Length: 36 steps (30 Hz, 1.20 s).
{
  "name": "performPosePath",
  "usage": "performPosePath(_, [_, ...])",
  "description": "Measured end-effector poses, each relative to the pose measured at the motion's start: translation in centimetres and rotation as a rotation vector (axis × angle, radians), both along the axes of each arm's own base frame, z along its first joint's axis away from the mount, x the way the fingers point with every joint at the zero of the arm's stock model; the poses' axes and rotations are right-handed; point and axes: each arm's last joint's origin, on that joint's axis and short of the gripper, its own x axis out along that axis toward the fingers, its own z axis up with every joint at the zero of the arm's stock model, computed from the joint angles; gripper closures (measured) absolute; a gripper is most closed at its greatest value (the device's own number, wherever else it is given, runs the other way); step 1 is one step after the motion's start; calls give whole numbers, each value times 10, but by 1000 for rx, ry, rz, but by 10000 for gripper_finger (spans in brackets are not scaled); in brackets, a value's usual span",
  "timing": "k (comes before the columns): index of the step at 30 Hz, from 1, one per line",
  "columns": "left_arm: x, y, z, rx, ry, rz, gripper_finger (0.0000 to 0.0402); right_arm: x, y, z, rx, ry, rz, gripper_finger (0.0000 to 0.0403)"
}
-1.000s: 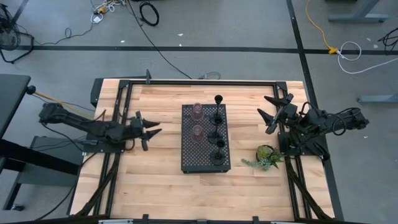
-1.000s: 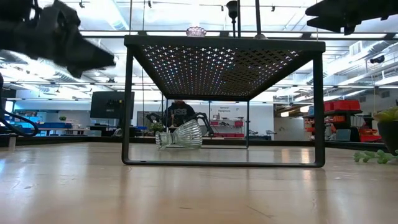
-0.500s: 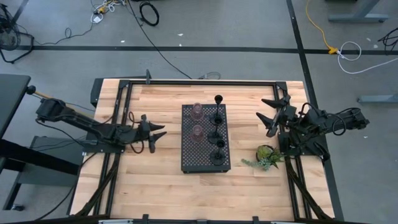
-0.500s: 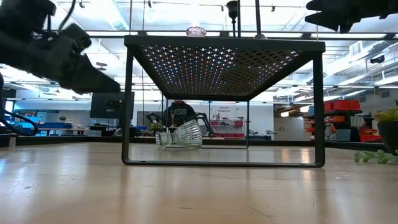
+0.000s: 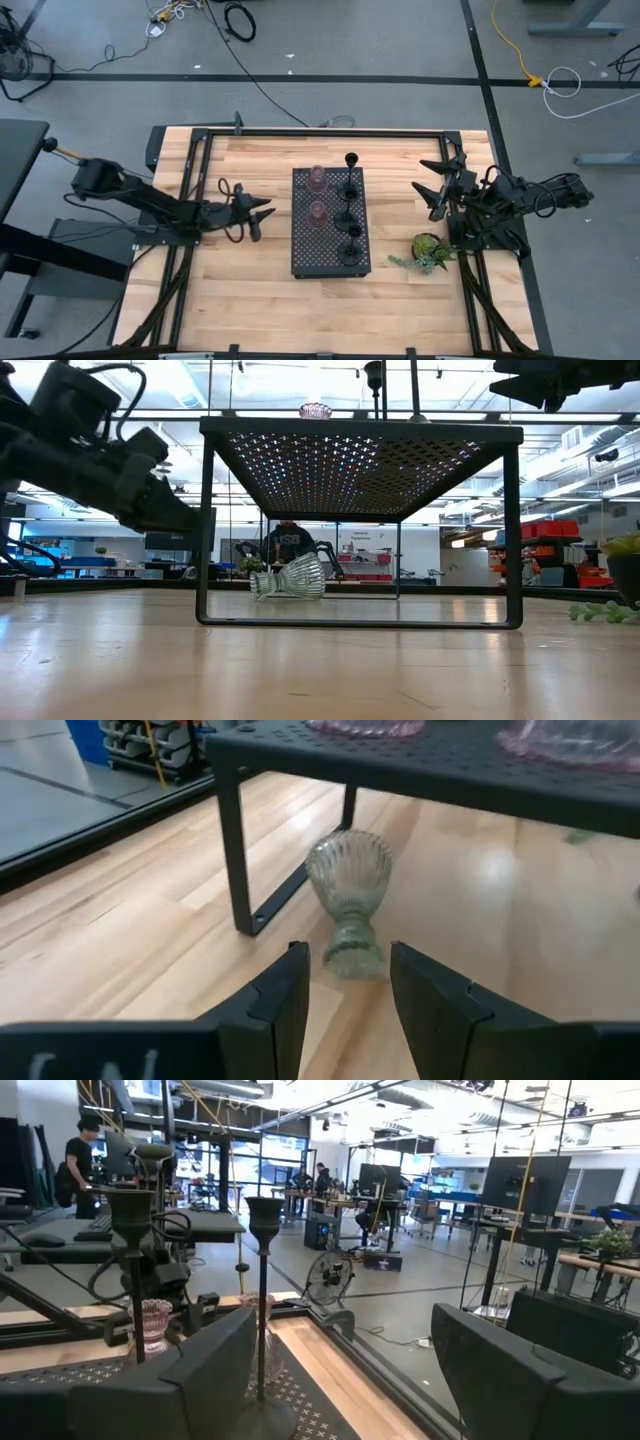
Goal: Pick & Place candle stick holders
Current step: Put the green glass candle holder on the shelf
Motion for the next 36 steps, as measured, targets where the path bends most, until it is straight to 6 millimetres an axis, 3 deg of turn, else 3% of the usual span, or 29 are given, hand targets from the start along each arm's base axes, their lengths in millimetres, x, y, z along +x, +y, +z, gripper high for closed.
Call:
performPosePath(5, [11, 5, -5, -9, 17, -15, 257, 0, 0, 0, 0, 0, 0, 104])
performPosePath(13, [47, 9, -16, 66, 151, -36, 257, 0, 0, 0, 0, 1, 0, 104])
performPosePath(21, [66, 16, -39, 60, 261, -19, 257, 0, 0, 0, 0, 1, -1, 104])
performPosePath(26, [79, 18, -41, 85, 272, -34, 257, 0, 0, 0, -1, 1, -1, 104])
performPosePath(32, [84, 24, -40, 117, 284, -26, 261, 0, 0, 0, -1, 2, -1, 104])
performPosePath(36, [83, 30, -40, 109, 286, -16, 291, 0, 0, 0, -1, 3, -2, 104])
